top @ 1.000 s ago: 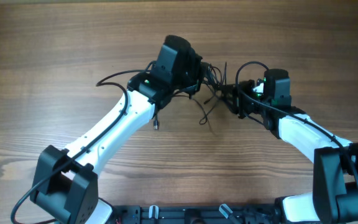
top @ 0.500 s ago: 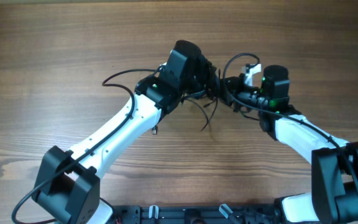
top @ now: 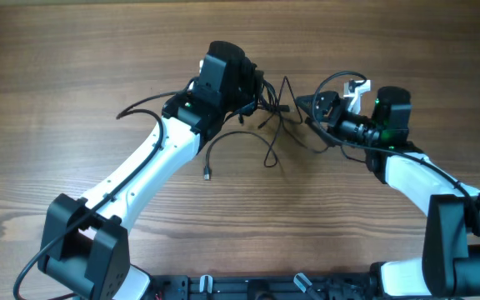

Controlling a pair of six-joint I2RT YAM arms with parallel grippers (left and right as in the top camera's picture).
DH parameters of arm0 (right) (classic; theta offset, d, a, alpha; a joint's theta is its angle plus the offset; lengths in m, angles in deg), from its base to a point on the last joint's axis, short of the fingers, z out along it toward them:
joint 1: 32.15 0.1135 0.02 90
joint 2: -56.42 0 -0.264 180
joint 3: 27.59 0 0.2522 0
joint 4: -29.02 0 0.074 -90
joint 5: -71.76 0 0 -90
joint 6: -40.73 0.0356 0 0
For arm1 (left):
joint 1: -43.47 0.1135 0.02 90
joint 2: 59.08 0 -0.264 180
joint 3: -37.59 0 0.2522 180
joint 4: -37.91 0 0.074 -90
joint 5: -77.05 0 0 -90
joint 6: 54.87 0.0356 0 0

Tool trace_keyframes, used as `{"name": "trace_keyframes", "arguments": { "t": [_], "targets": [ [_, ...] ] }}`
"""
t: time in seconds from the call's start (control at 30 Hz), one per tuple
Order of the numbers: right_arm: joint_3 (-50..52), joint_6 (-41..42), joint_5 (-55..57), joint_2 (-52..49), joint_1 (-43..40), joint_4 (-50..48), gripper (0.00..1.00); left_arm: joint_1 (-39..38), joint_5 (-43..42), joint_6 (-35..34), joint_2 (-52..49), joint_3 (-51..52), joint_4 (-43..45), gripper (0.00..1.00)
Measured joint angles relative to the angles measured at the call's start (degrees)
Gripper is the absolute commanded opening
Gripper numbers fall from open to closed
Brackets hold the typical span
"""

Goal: Untangle cables

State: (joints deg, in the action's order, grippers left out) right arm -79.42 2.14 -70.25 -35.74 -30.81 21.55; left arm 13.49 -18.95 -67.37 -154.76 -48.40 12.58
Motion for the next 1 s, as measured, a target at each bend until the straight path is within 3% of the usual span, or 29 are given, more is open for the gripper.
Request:
{"name": "trace_keyframes", "arguments": {
  "t": [0.13,0.27,0.3,0.33,0.37,0.4,0.43,0.47,0.53,0.57,0.6,0.63,0.7,0.77,0.87,0.93,1.0],
  "targets": [
    [0.0,-16.6,-10.4,0.0,2.1,-1.3,1.00,0.0,1.7,-7.1,0.0,0.0,-6.9,0.04],
    [0.0,-27.8,-11.6,0.0,5.4,-6.9,1.00,-1.1,1.9,-9.3,0.0,0.0,-8.8,0.04],
    [0.0,-29.2,-10.3,0.0,6.1,-6.8,0.96,-1.6,1.9,-9.4,0.0,0.0,-8.6,0.04],
    [0.0,-31.5,-7.3,0.0,7.5,-6.4,0.85,-2.3,1.9,-9.7,0.0,0.0,-8.3,0.04],
    [0.0,-32.9,-3.9,0.0,8.7,-5.7,0.66,-2.9,1.9,-9.7,0.0,0.0,-7.8,0.06],
    [0.0,-34.2,0.9,0.0,10.3,-5.6,0.21,-3.7,1.9,-9.8,0.0,0.0,-7.5,0.10],
    [0.0,-34.2,3.4,0.0,11.0,-5.6,0.06,-4.4,1.9,-9.9,0.0,0.0,-7.5,0.13],
    [0.1,-33.2,5.4,0.0,11.1,-6.1,0.04,-4.8,1.9,-9.8,0.0,0.0,-7.5,0.20],
    [0.1,-26.8,7.4,0.0,9.7,-8.2,0.04,-5.6,1.9,-6.9,0.0,0.0,-7.9,0.53],
    [0.1,-23.6,7.0,0.0,8.1,-9.2,0.04,-5.5,1.9,-3.6,0.0,0.0,-8.4,0.72],
    [0.1,-20.0,5.3,0.0,6.0,-9.7,0.04,-4.9,1.8,2.9,0.0,0.0,-9.0,0.83],
    [0.1,-17.7,3.4,0.0,4.2,-9.7,0.04,-4.4,0.9,8.2,0.0,0.0,-9.3,0.84],
    [0.1,-14.7,-0.7,0.0,0.7,-10.5,0.04,-2.4,-3.8,22.5,0.0,0.0,-9.5,0.70],
    [0.1,-13.9,-4.5,0.0,-2.5,-11.7,0.04,-1.4,-9.4,35.5,0.0,-0.1,-11.0,0.69],
    [0.1,-13.9,-9.8,0.0,-2.6,-15.3,0.04,-2.8,-12.6,41.6,0.0,-0.1,-12.6,0.68],
    [0.1,-13.9,-12.7,0.0,-2.6,-16.8,0.04,-4.4,-13.4,41.3,-0.1,-0.1,-12.6,0.70],
    [0.1,-13.9,-14.1,0.0,-2.6,-17.0,0.04,-5.5,-13.6,39.1,-0.4,-0.1,-12.6,0.63]
  ]
}}
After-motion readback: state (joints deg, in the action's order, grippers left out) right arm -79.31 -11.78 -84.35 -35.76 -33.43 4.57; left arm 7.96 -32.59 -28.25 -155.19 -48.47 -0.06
